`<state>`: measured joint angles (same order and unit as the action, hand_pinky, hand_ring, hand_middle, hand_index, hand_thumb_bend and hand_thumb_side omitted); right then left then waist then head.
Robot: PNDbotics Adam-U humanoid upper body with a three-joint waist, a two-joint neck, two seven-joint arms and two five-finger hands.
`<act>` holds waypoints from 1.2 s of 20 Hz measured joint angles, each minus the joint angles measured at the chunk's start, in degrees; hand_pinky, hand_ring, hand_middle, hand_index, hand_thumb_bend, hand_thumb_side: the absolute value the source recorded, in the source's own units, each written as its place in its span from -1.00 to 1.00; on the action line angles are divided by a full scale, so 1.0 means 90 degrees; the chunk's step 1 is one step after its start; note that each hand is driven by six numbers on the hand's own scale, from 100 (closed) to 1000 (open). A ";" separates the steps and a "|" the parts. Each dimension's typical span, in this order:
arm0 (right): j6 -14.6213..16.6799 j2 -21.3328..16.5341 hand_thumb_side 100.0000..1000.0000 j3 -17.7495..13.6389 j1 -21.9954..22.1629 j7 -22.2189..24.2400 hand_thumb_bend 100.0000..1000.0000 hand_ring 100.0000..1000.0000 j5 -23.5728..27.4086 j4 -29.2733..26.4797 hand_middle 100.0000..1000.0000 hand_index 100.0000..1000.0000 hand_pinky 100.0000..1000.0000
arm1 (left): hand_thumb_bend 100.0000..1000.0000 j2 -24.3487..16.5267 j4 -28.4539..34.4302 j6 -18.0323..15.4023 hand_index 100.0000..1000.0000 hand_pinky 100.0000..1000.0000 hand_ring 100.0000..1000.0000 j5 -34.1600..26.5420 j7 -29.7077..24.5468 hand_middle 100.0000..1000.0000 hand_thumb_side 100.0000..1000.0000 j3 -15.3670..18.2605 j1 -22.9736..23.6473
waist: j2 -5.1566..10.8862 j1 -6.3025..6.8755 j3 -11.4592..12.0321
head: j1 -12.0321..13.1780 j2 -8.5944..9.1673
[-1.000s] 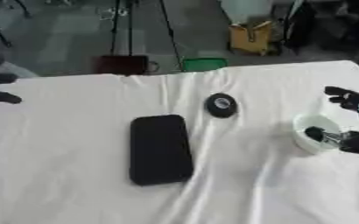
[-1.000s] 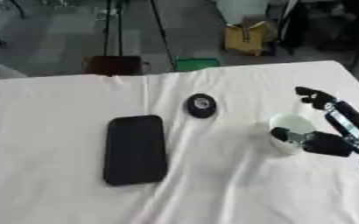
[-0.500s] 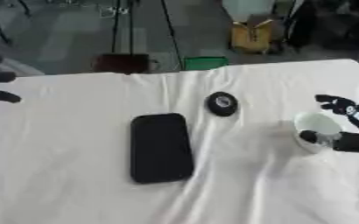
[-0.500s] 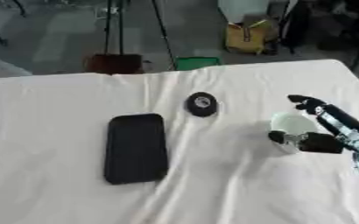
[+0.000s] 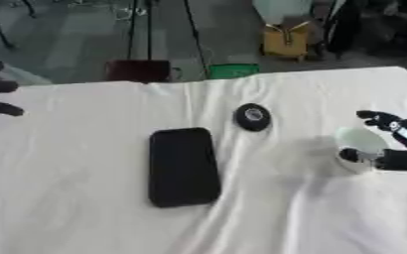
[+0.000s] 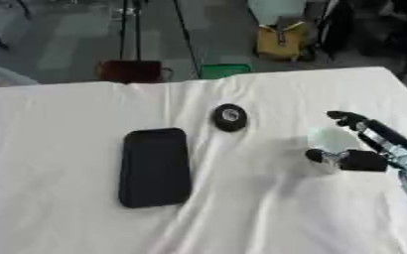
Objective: Pick up objects on the table and place them in the box.
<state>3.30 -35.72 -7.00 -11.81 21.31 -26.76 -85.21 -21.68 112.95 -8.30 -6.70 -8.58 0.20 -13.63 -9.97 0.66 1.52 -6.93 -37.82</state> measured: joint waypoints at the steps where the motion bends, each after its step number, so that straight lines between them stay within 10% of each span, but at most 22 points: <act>1: 0.0009 -0.0008 0.22 0.0000 -0.0015 -0.0009 0.41 0.95 -0.0060 0.0038 0.94 1.00 1.00 | -0.83 0.0000 0.0000 0.0000 0.77 0.20 0.52 0.0000 -0.0001 0.63 0.85 0.0000 0.0000 | 0.0000 0.0002 0.0000 | 0.0000 0.0000; 24: 0.0111 -0.0036 0.23 0.0037 -0.0160 -0.0070 0.41 0.95 -0.0553 0.0468 0.94 1.00 1.00 | -0.83 0.0000 0.0000 0.0000 0.77 0.20 0.52 -0.0005 -0.0021 0.63 0.85 0.0000 0.0000 | 0.0000 -0.0001 0.0004 | -0.0003 -0.0051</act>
<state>4.30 -36.04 -6.66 -13.24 20.68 -31.74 -81.00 -21.68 112.95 -8.30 -6.75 -8.76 0.20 -13.63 -9.97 0.66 1.55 -6.95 -38.28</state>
